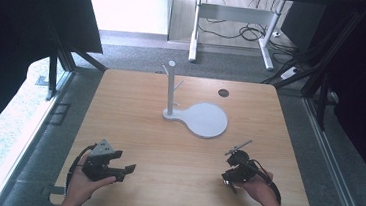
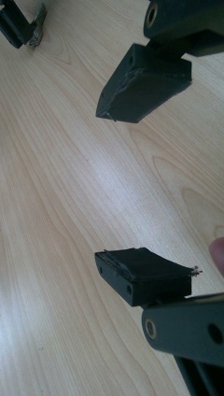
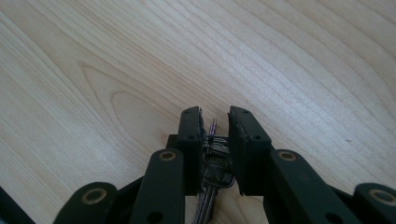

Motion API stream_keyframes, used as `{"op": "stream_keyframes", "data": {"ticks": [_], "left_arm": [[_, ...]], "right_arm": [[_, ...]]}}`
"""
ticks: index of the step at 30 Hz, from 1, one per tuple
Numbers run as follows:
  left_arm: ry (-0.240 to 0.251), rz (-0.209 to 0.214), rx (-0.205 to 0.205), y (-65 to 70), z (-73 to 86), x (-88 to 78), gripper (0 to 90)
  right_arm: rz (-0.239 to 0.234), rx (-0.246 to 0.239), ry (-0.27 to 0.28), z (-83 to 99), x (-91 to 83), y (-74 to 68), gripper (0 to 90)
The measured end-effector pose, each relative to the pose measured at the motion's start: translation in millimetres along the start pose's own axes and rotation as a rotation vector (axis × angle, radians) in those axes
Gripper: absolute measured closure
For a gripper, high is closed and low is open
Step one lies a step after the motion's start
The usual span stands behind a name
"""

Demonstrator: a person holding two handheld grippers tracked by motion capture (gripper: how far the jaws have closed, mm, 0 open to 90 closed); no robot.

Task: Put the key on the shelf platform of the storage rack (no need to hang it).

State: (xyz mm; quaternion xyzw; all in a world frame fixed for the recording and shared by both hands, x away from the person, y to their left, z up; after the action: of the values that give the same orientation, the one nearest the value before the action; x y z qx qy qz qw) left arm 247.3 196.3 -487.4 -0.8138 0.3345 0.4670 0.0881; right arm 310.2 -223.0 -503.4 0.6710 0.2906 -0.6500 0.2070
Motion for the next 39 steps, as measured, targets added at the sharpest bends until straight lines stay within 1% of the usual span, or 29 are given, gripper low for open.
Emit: {"op": "stream_keyframes", "data": {"ticks": [5, 9, 14, 19, 22, 28, 32, 34, 35, 36, 39], "left_arm": [[0.003, -0.002, -0.002, -0.7, 0.3, -0.7, 26.6], [0.003, -0.001, 0.0, -0.1, 0.0, -0.9, 26.6], [0.003, -0.001, 0.0, -0.7, 0.2, -1.6, 26.6], [0.008, 0.0, -0.004, -1.3, 0.5, -3.1, 26.6], [0.009, -0.001, -0.006, -1.9, 0.7, -3.3, 26.6], [0.018, -0.006, -0.011, -3.2, 1.1, -7.1, 26.6], [0.02, -0.009, -0.008, -2.2, 1.0, -8.2, 26.6], [0.022, -0.009, -0.006, -2.1, 0.9, -8.6, 26.6], [0.024, -0.008, -0.006, -1.9, 0.6, -9.2, 26.6], [0.024, -0.008, -0.007, -2.1, 0.7, -9.3, 26.6], [0.023, -0.01, -0.006, -2.9, 1.1, -9.2, 26.6]], "right_arm": [[-0.014, 0.013, -0.01, -1.6, 2.2, 3.2, 78.8], [-0.014, 0.017, -0.028, -3.9, 3.7, 3.0, 81.8], [-0.016, 0.008, -0.052, -7.0, 3.9, 4.4, 88.9], [-0.005, -0.004, -0.087, -9.5, 2.3, 3.6, 89.7], [-0.015, -0.015, -0.101, -10.4, 0.2, 3.5, 90.0], [-0.014, -0.026, -0.103, -7.9, -7.5, 4.8, 90.0], [-0.007, -0.03, -0.085, -4.5, -18.7, 6.4, 90.0], [-0.008, -0.028, -0.081, -3.4, -21.7, 6.7, 90.0], [-0.011, -0.031, -0.07, -0.9, -27.1, 7.7, 90.0], [-0.012, -0.032, -0.068, -0.1, -28.7, 8.1, 90.0], [-0.007, -0.026, -0.058, 1.8, -35.7, 10.3, 90.0]]}}
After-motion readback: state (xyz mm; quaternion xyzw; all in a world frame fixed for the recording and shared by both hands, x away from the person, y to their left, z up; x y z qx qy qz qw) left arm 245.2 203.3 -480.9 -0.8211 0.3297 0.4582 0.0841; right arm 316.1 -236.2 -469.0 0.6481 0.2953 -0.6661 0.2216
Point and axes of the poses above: each handheld gripper's, and its own axes: x roughly forward along the jaws, z roughly out of its underside, y roughly to its right, the point moved 1 cm from there along x, roughly forward along the jaws, and after that the axes turned 15 degrees about -y, right-handed, at the moved point
